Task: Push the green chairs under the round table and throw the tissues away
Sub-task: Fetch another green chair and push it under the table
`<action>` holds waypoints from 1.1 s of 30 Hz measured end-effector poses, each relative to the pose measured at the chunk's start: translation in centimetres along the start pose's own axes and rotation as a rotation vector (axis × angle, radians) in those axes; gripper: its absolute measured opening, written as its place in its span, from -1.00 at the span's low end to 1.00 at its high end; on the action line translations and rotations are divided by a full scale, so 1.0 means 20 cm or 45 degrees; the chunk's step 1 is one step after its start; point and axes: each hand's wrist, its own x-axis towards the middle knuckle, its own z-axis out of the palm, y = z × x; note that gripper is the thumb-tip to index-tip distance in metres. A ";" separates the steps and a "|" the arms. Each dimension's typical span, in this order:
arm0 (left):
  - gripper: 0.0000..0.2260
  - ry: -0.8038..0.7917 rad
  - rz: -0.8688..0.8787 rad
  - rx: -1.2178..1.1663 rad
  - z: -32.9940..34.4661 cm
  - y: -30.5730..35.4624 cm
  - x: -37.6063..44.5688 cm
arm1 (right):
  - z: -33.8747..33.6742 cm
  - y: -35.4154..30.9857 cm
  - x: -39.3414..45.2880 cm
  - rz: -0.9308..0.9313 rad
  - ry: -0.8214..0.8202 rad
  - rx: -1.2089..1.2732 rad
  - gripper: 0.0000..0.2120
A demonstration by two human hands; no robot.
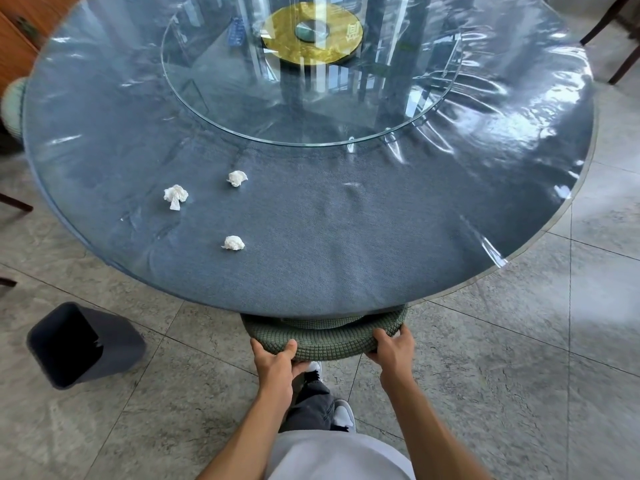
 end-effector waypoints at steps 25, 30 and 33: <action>-0.28 -0.021 0.023 -0.033 0.23 -0.04 -0.06 | -0.07 -0.12 0.06 -0.025 0.016 0.169 -0.57; -0.24 0.008 0.027 -0.015 0.24 -0.05 -0.06 | -0.08 -0.13 0.08 -0.019 0.026 0.151 -0.60; -0.23 0.021 0.016 -0.005 0.24 -0.06 -0.05 | -0.08 -0.15 0.09 -0.033 0.006 0.114 -0.74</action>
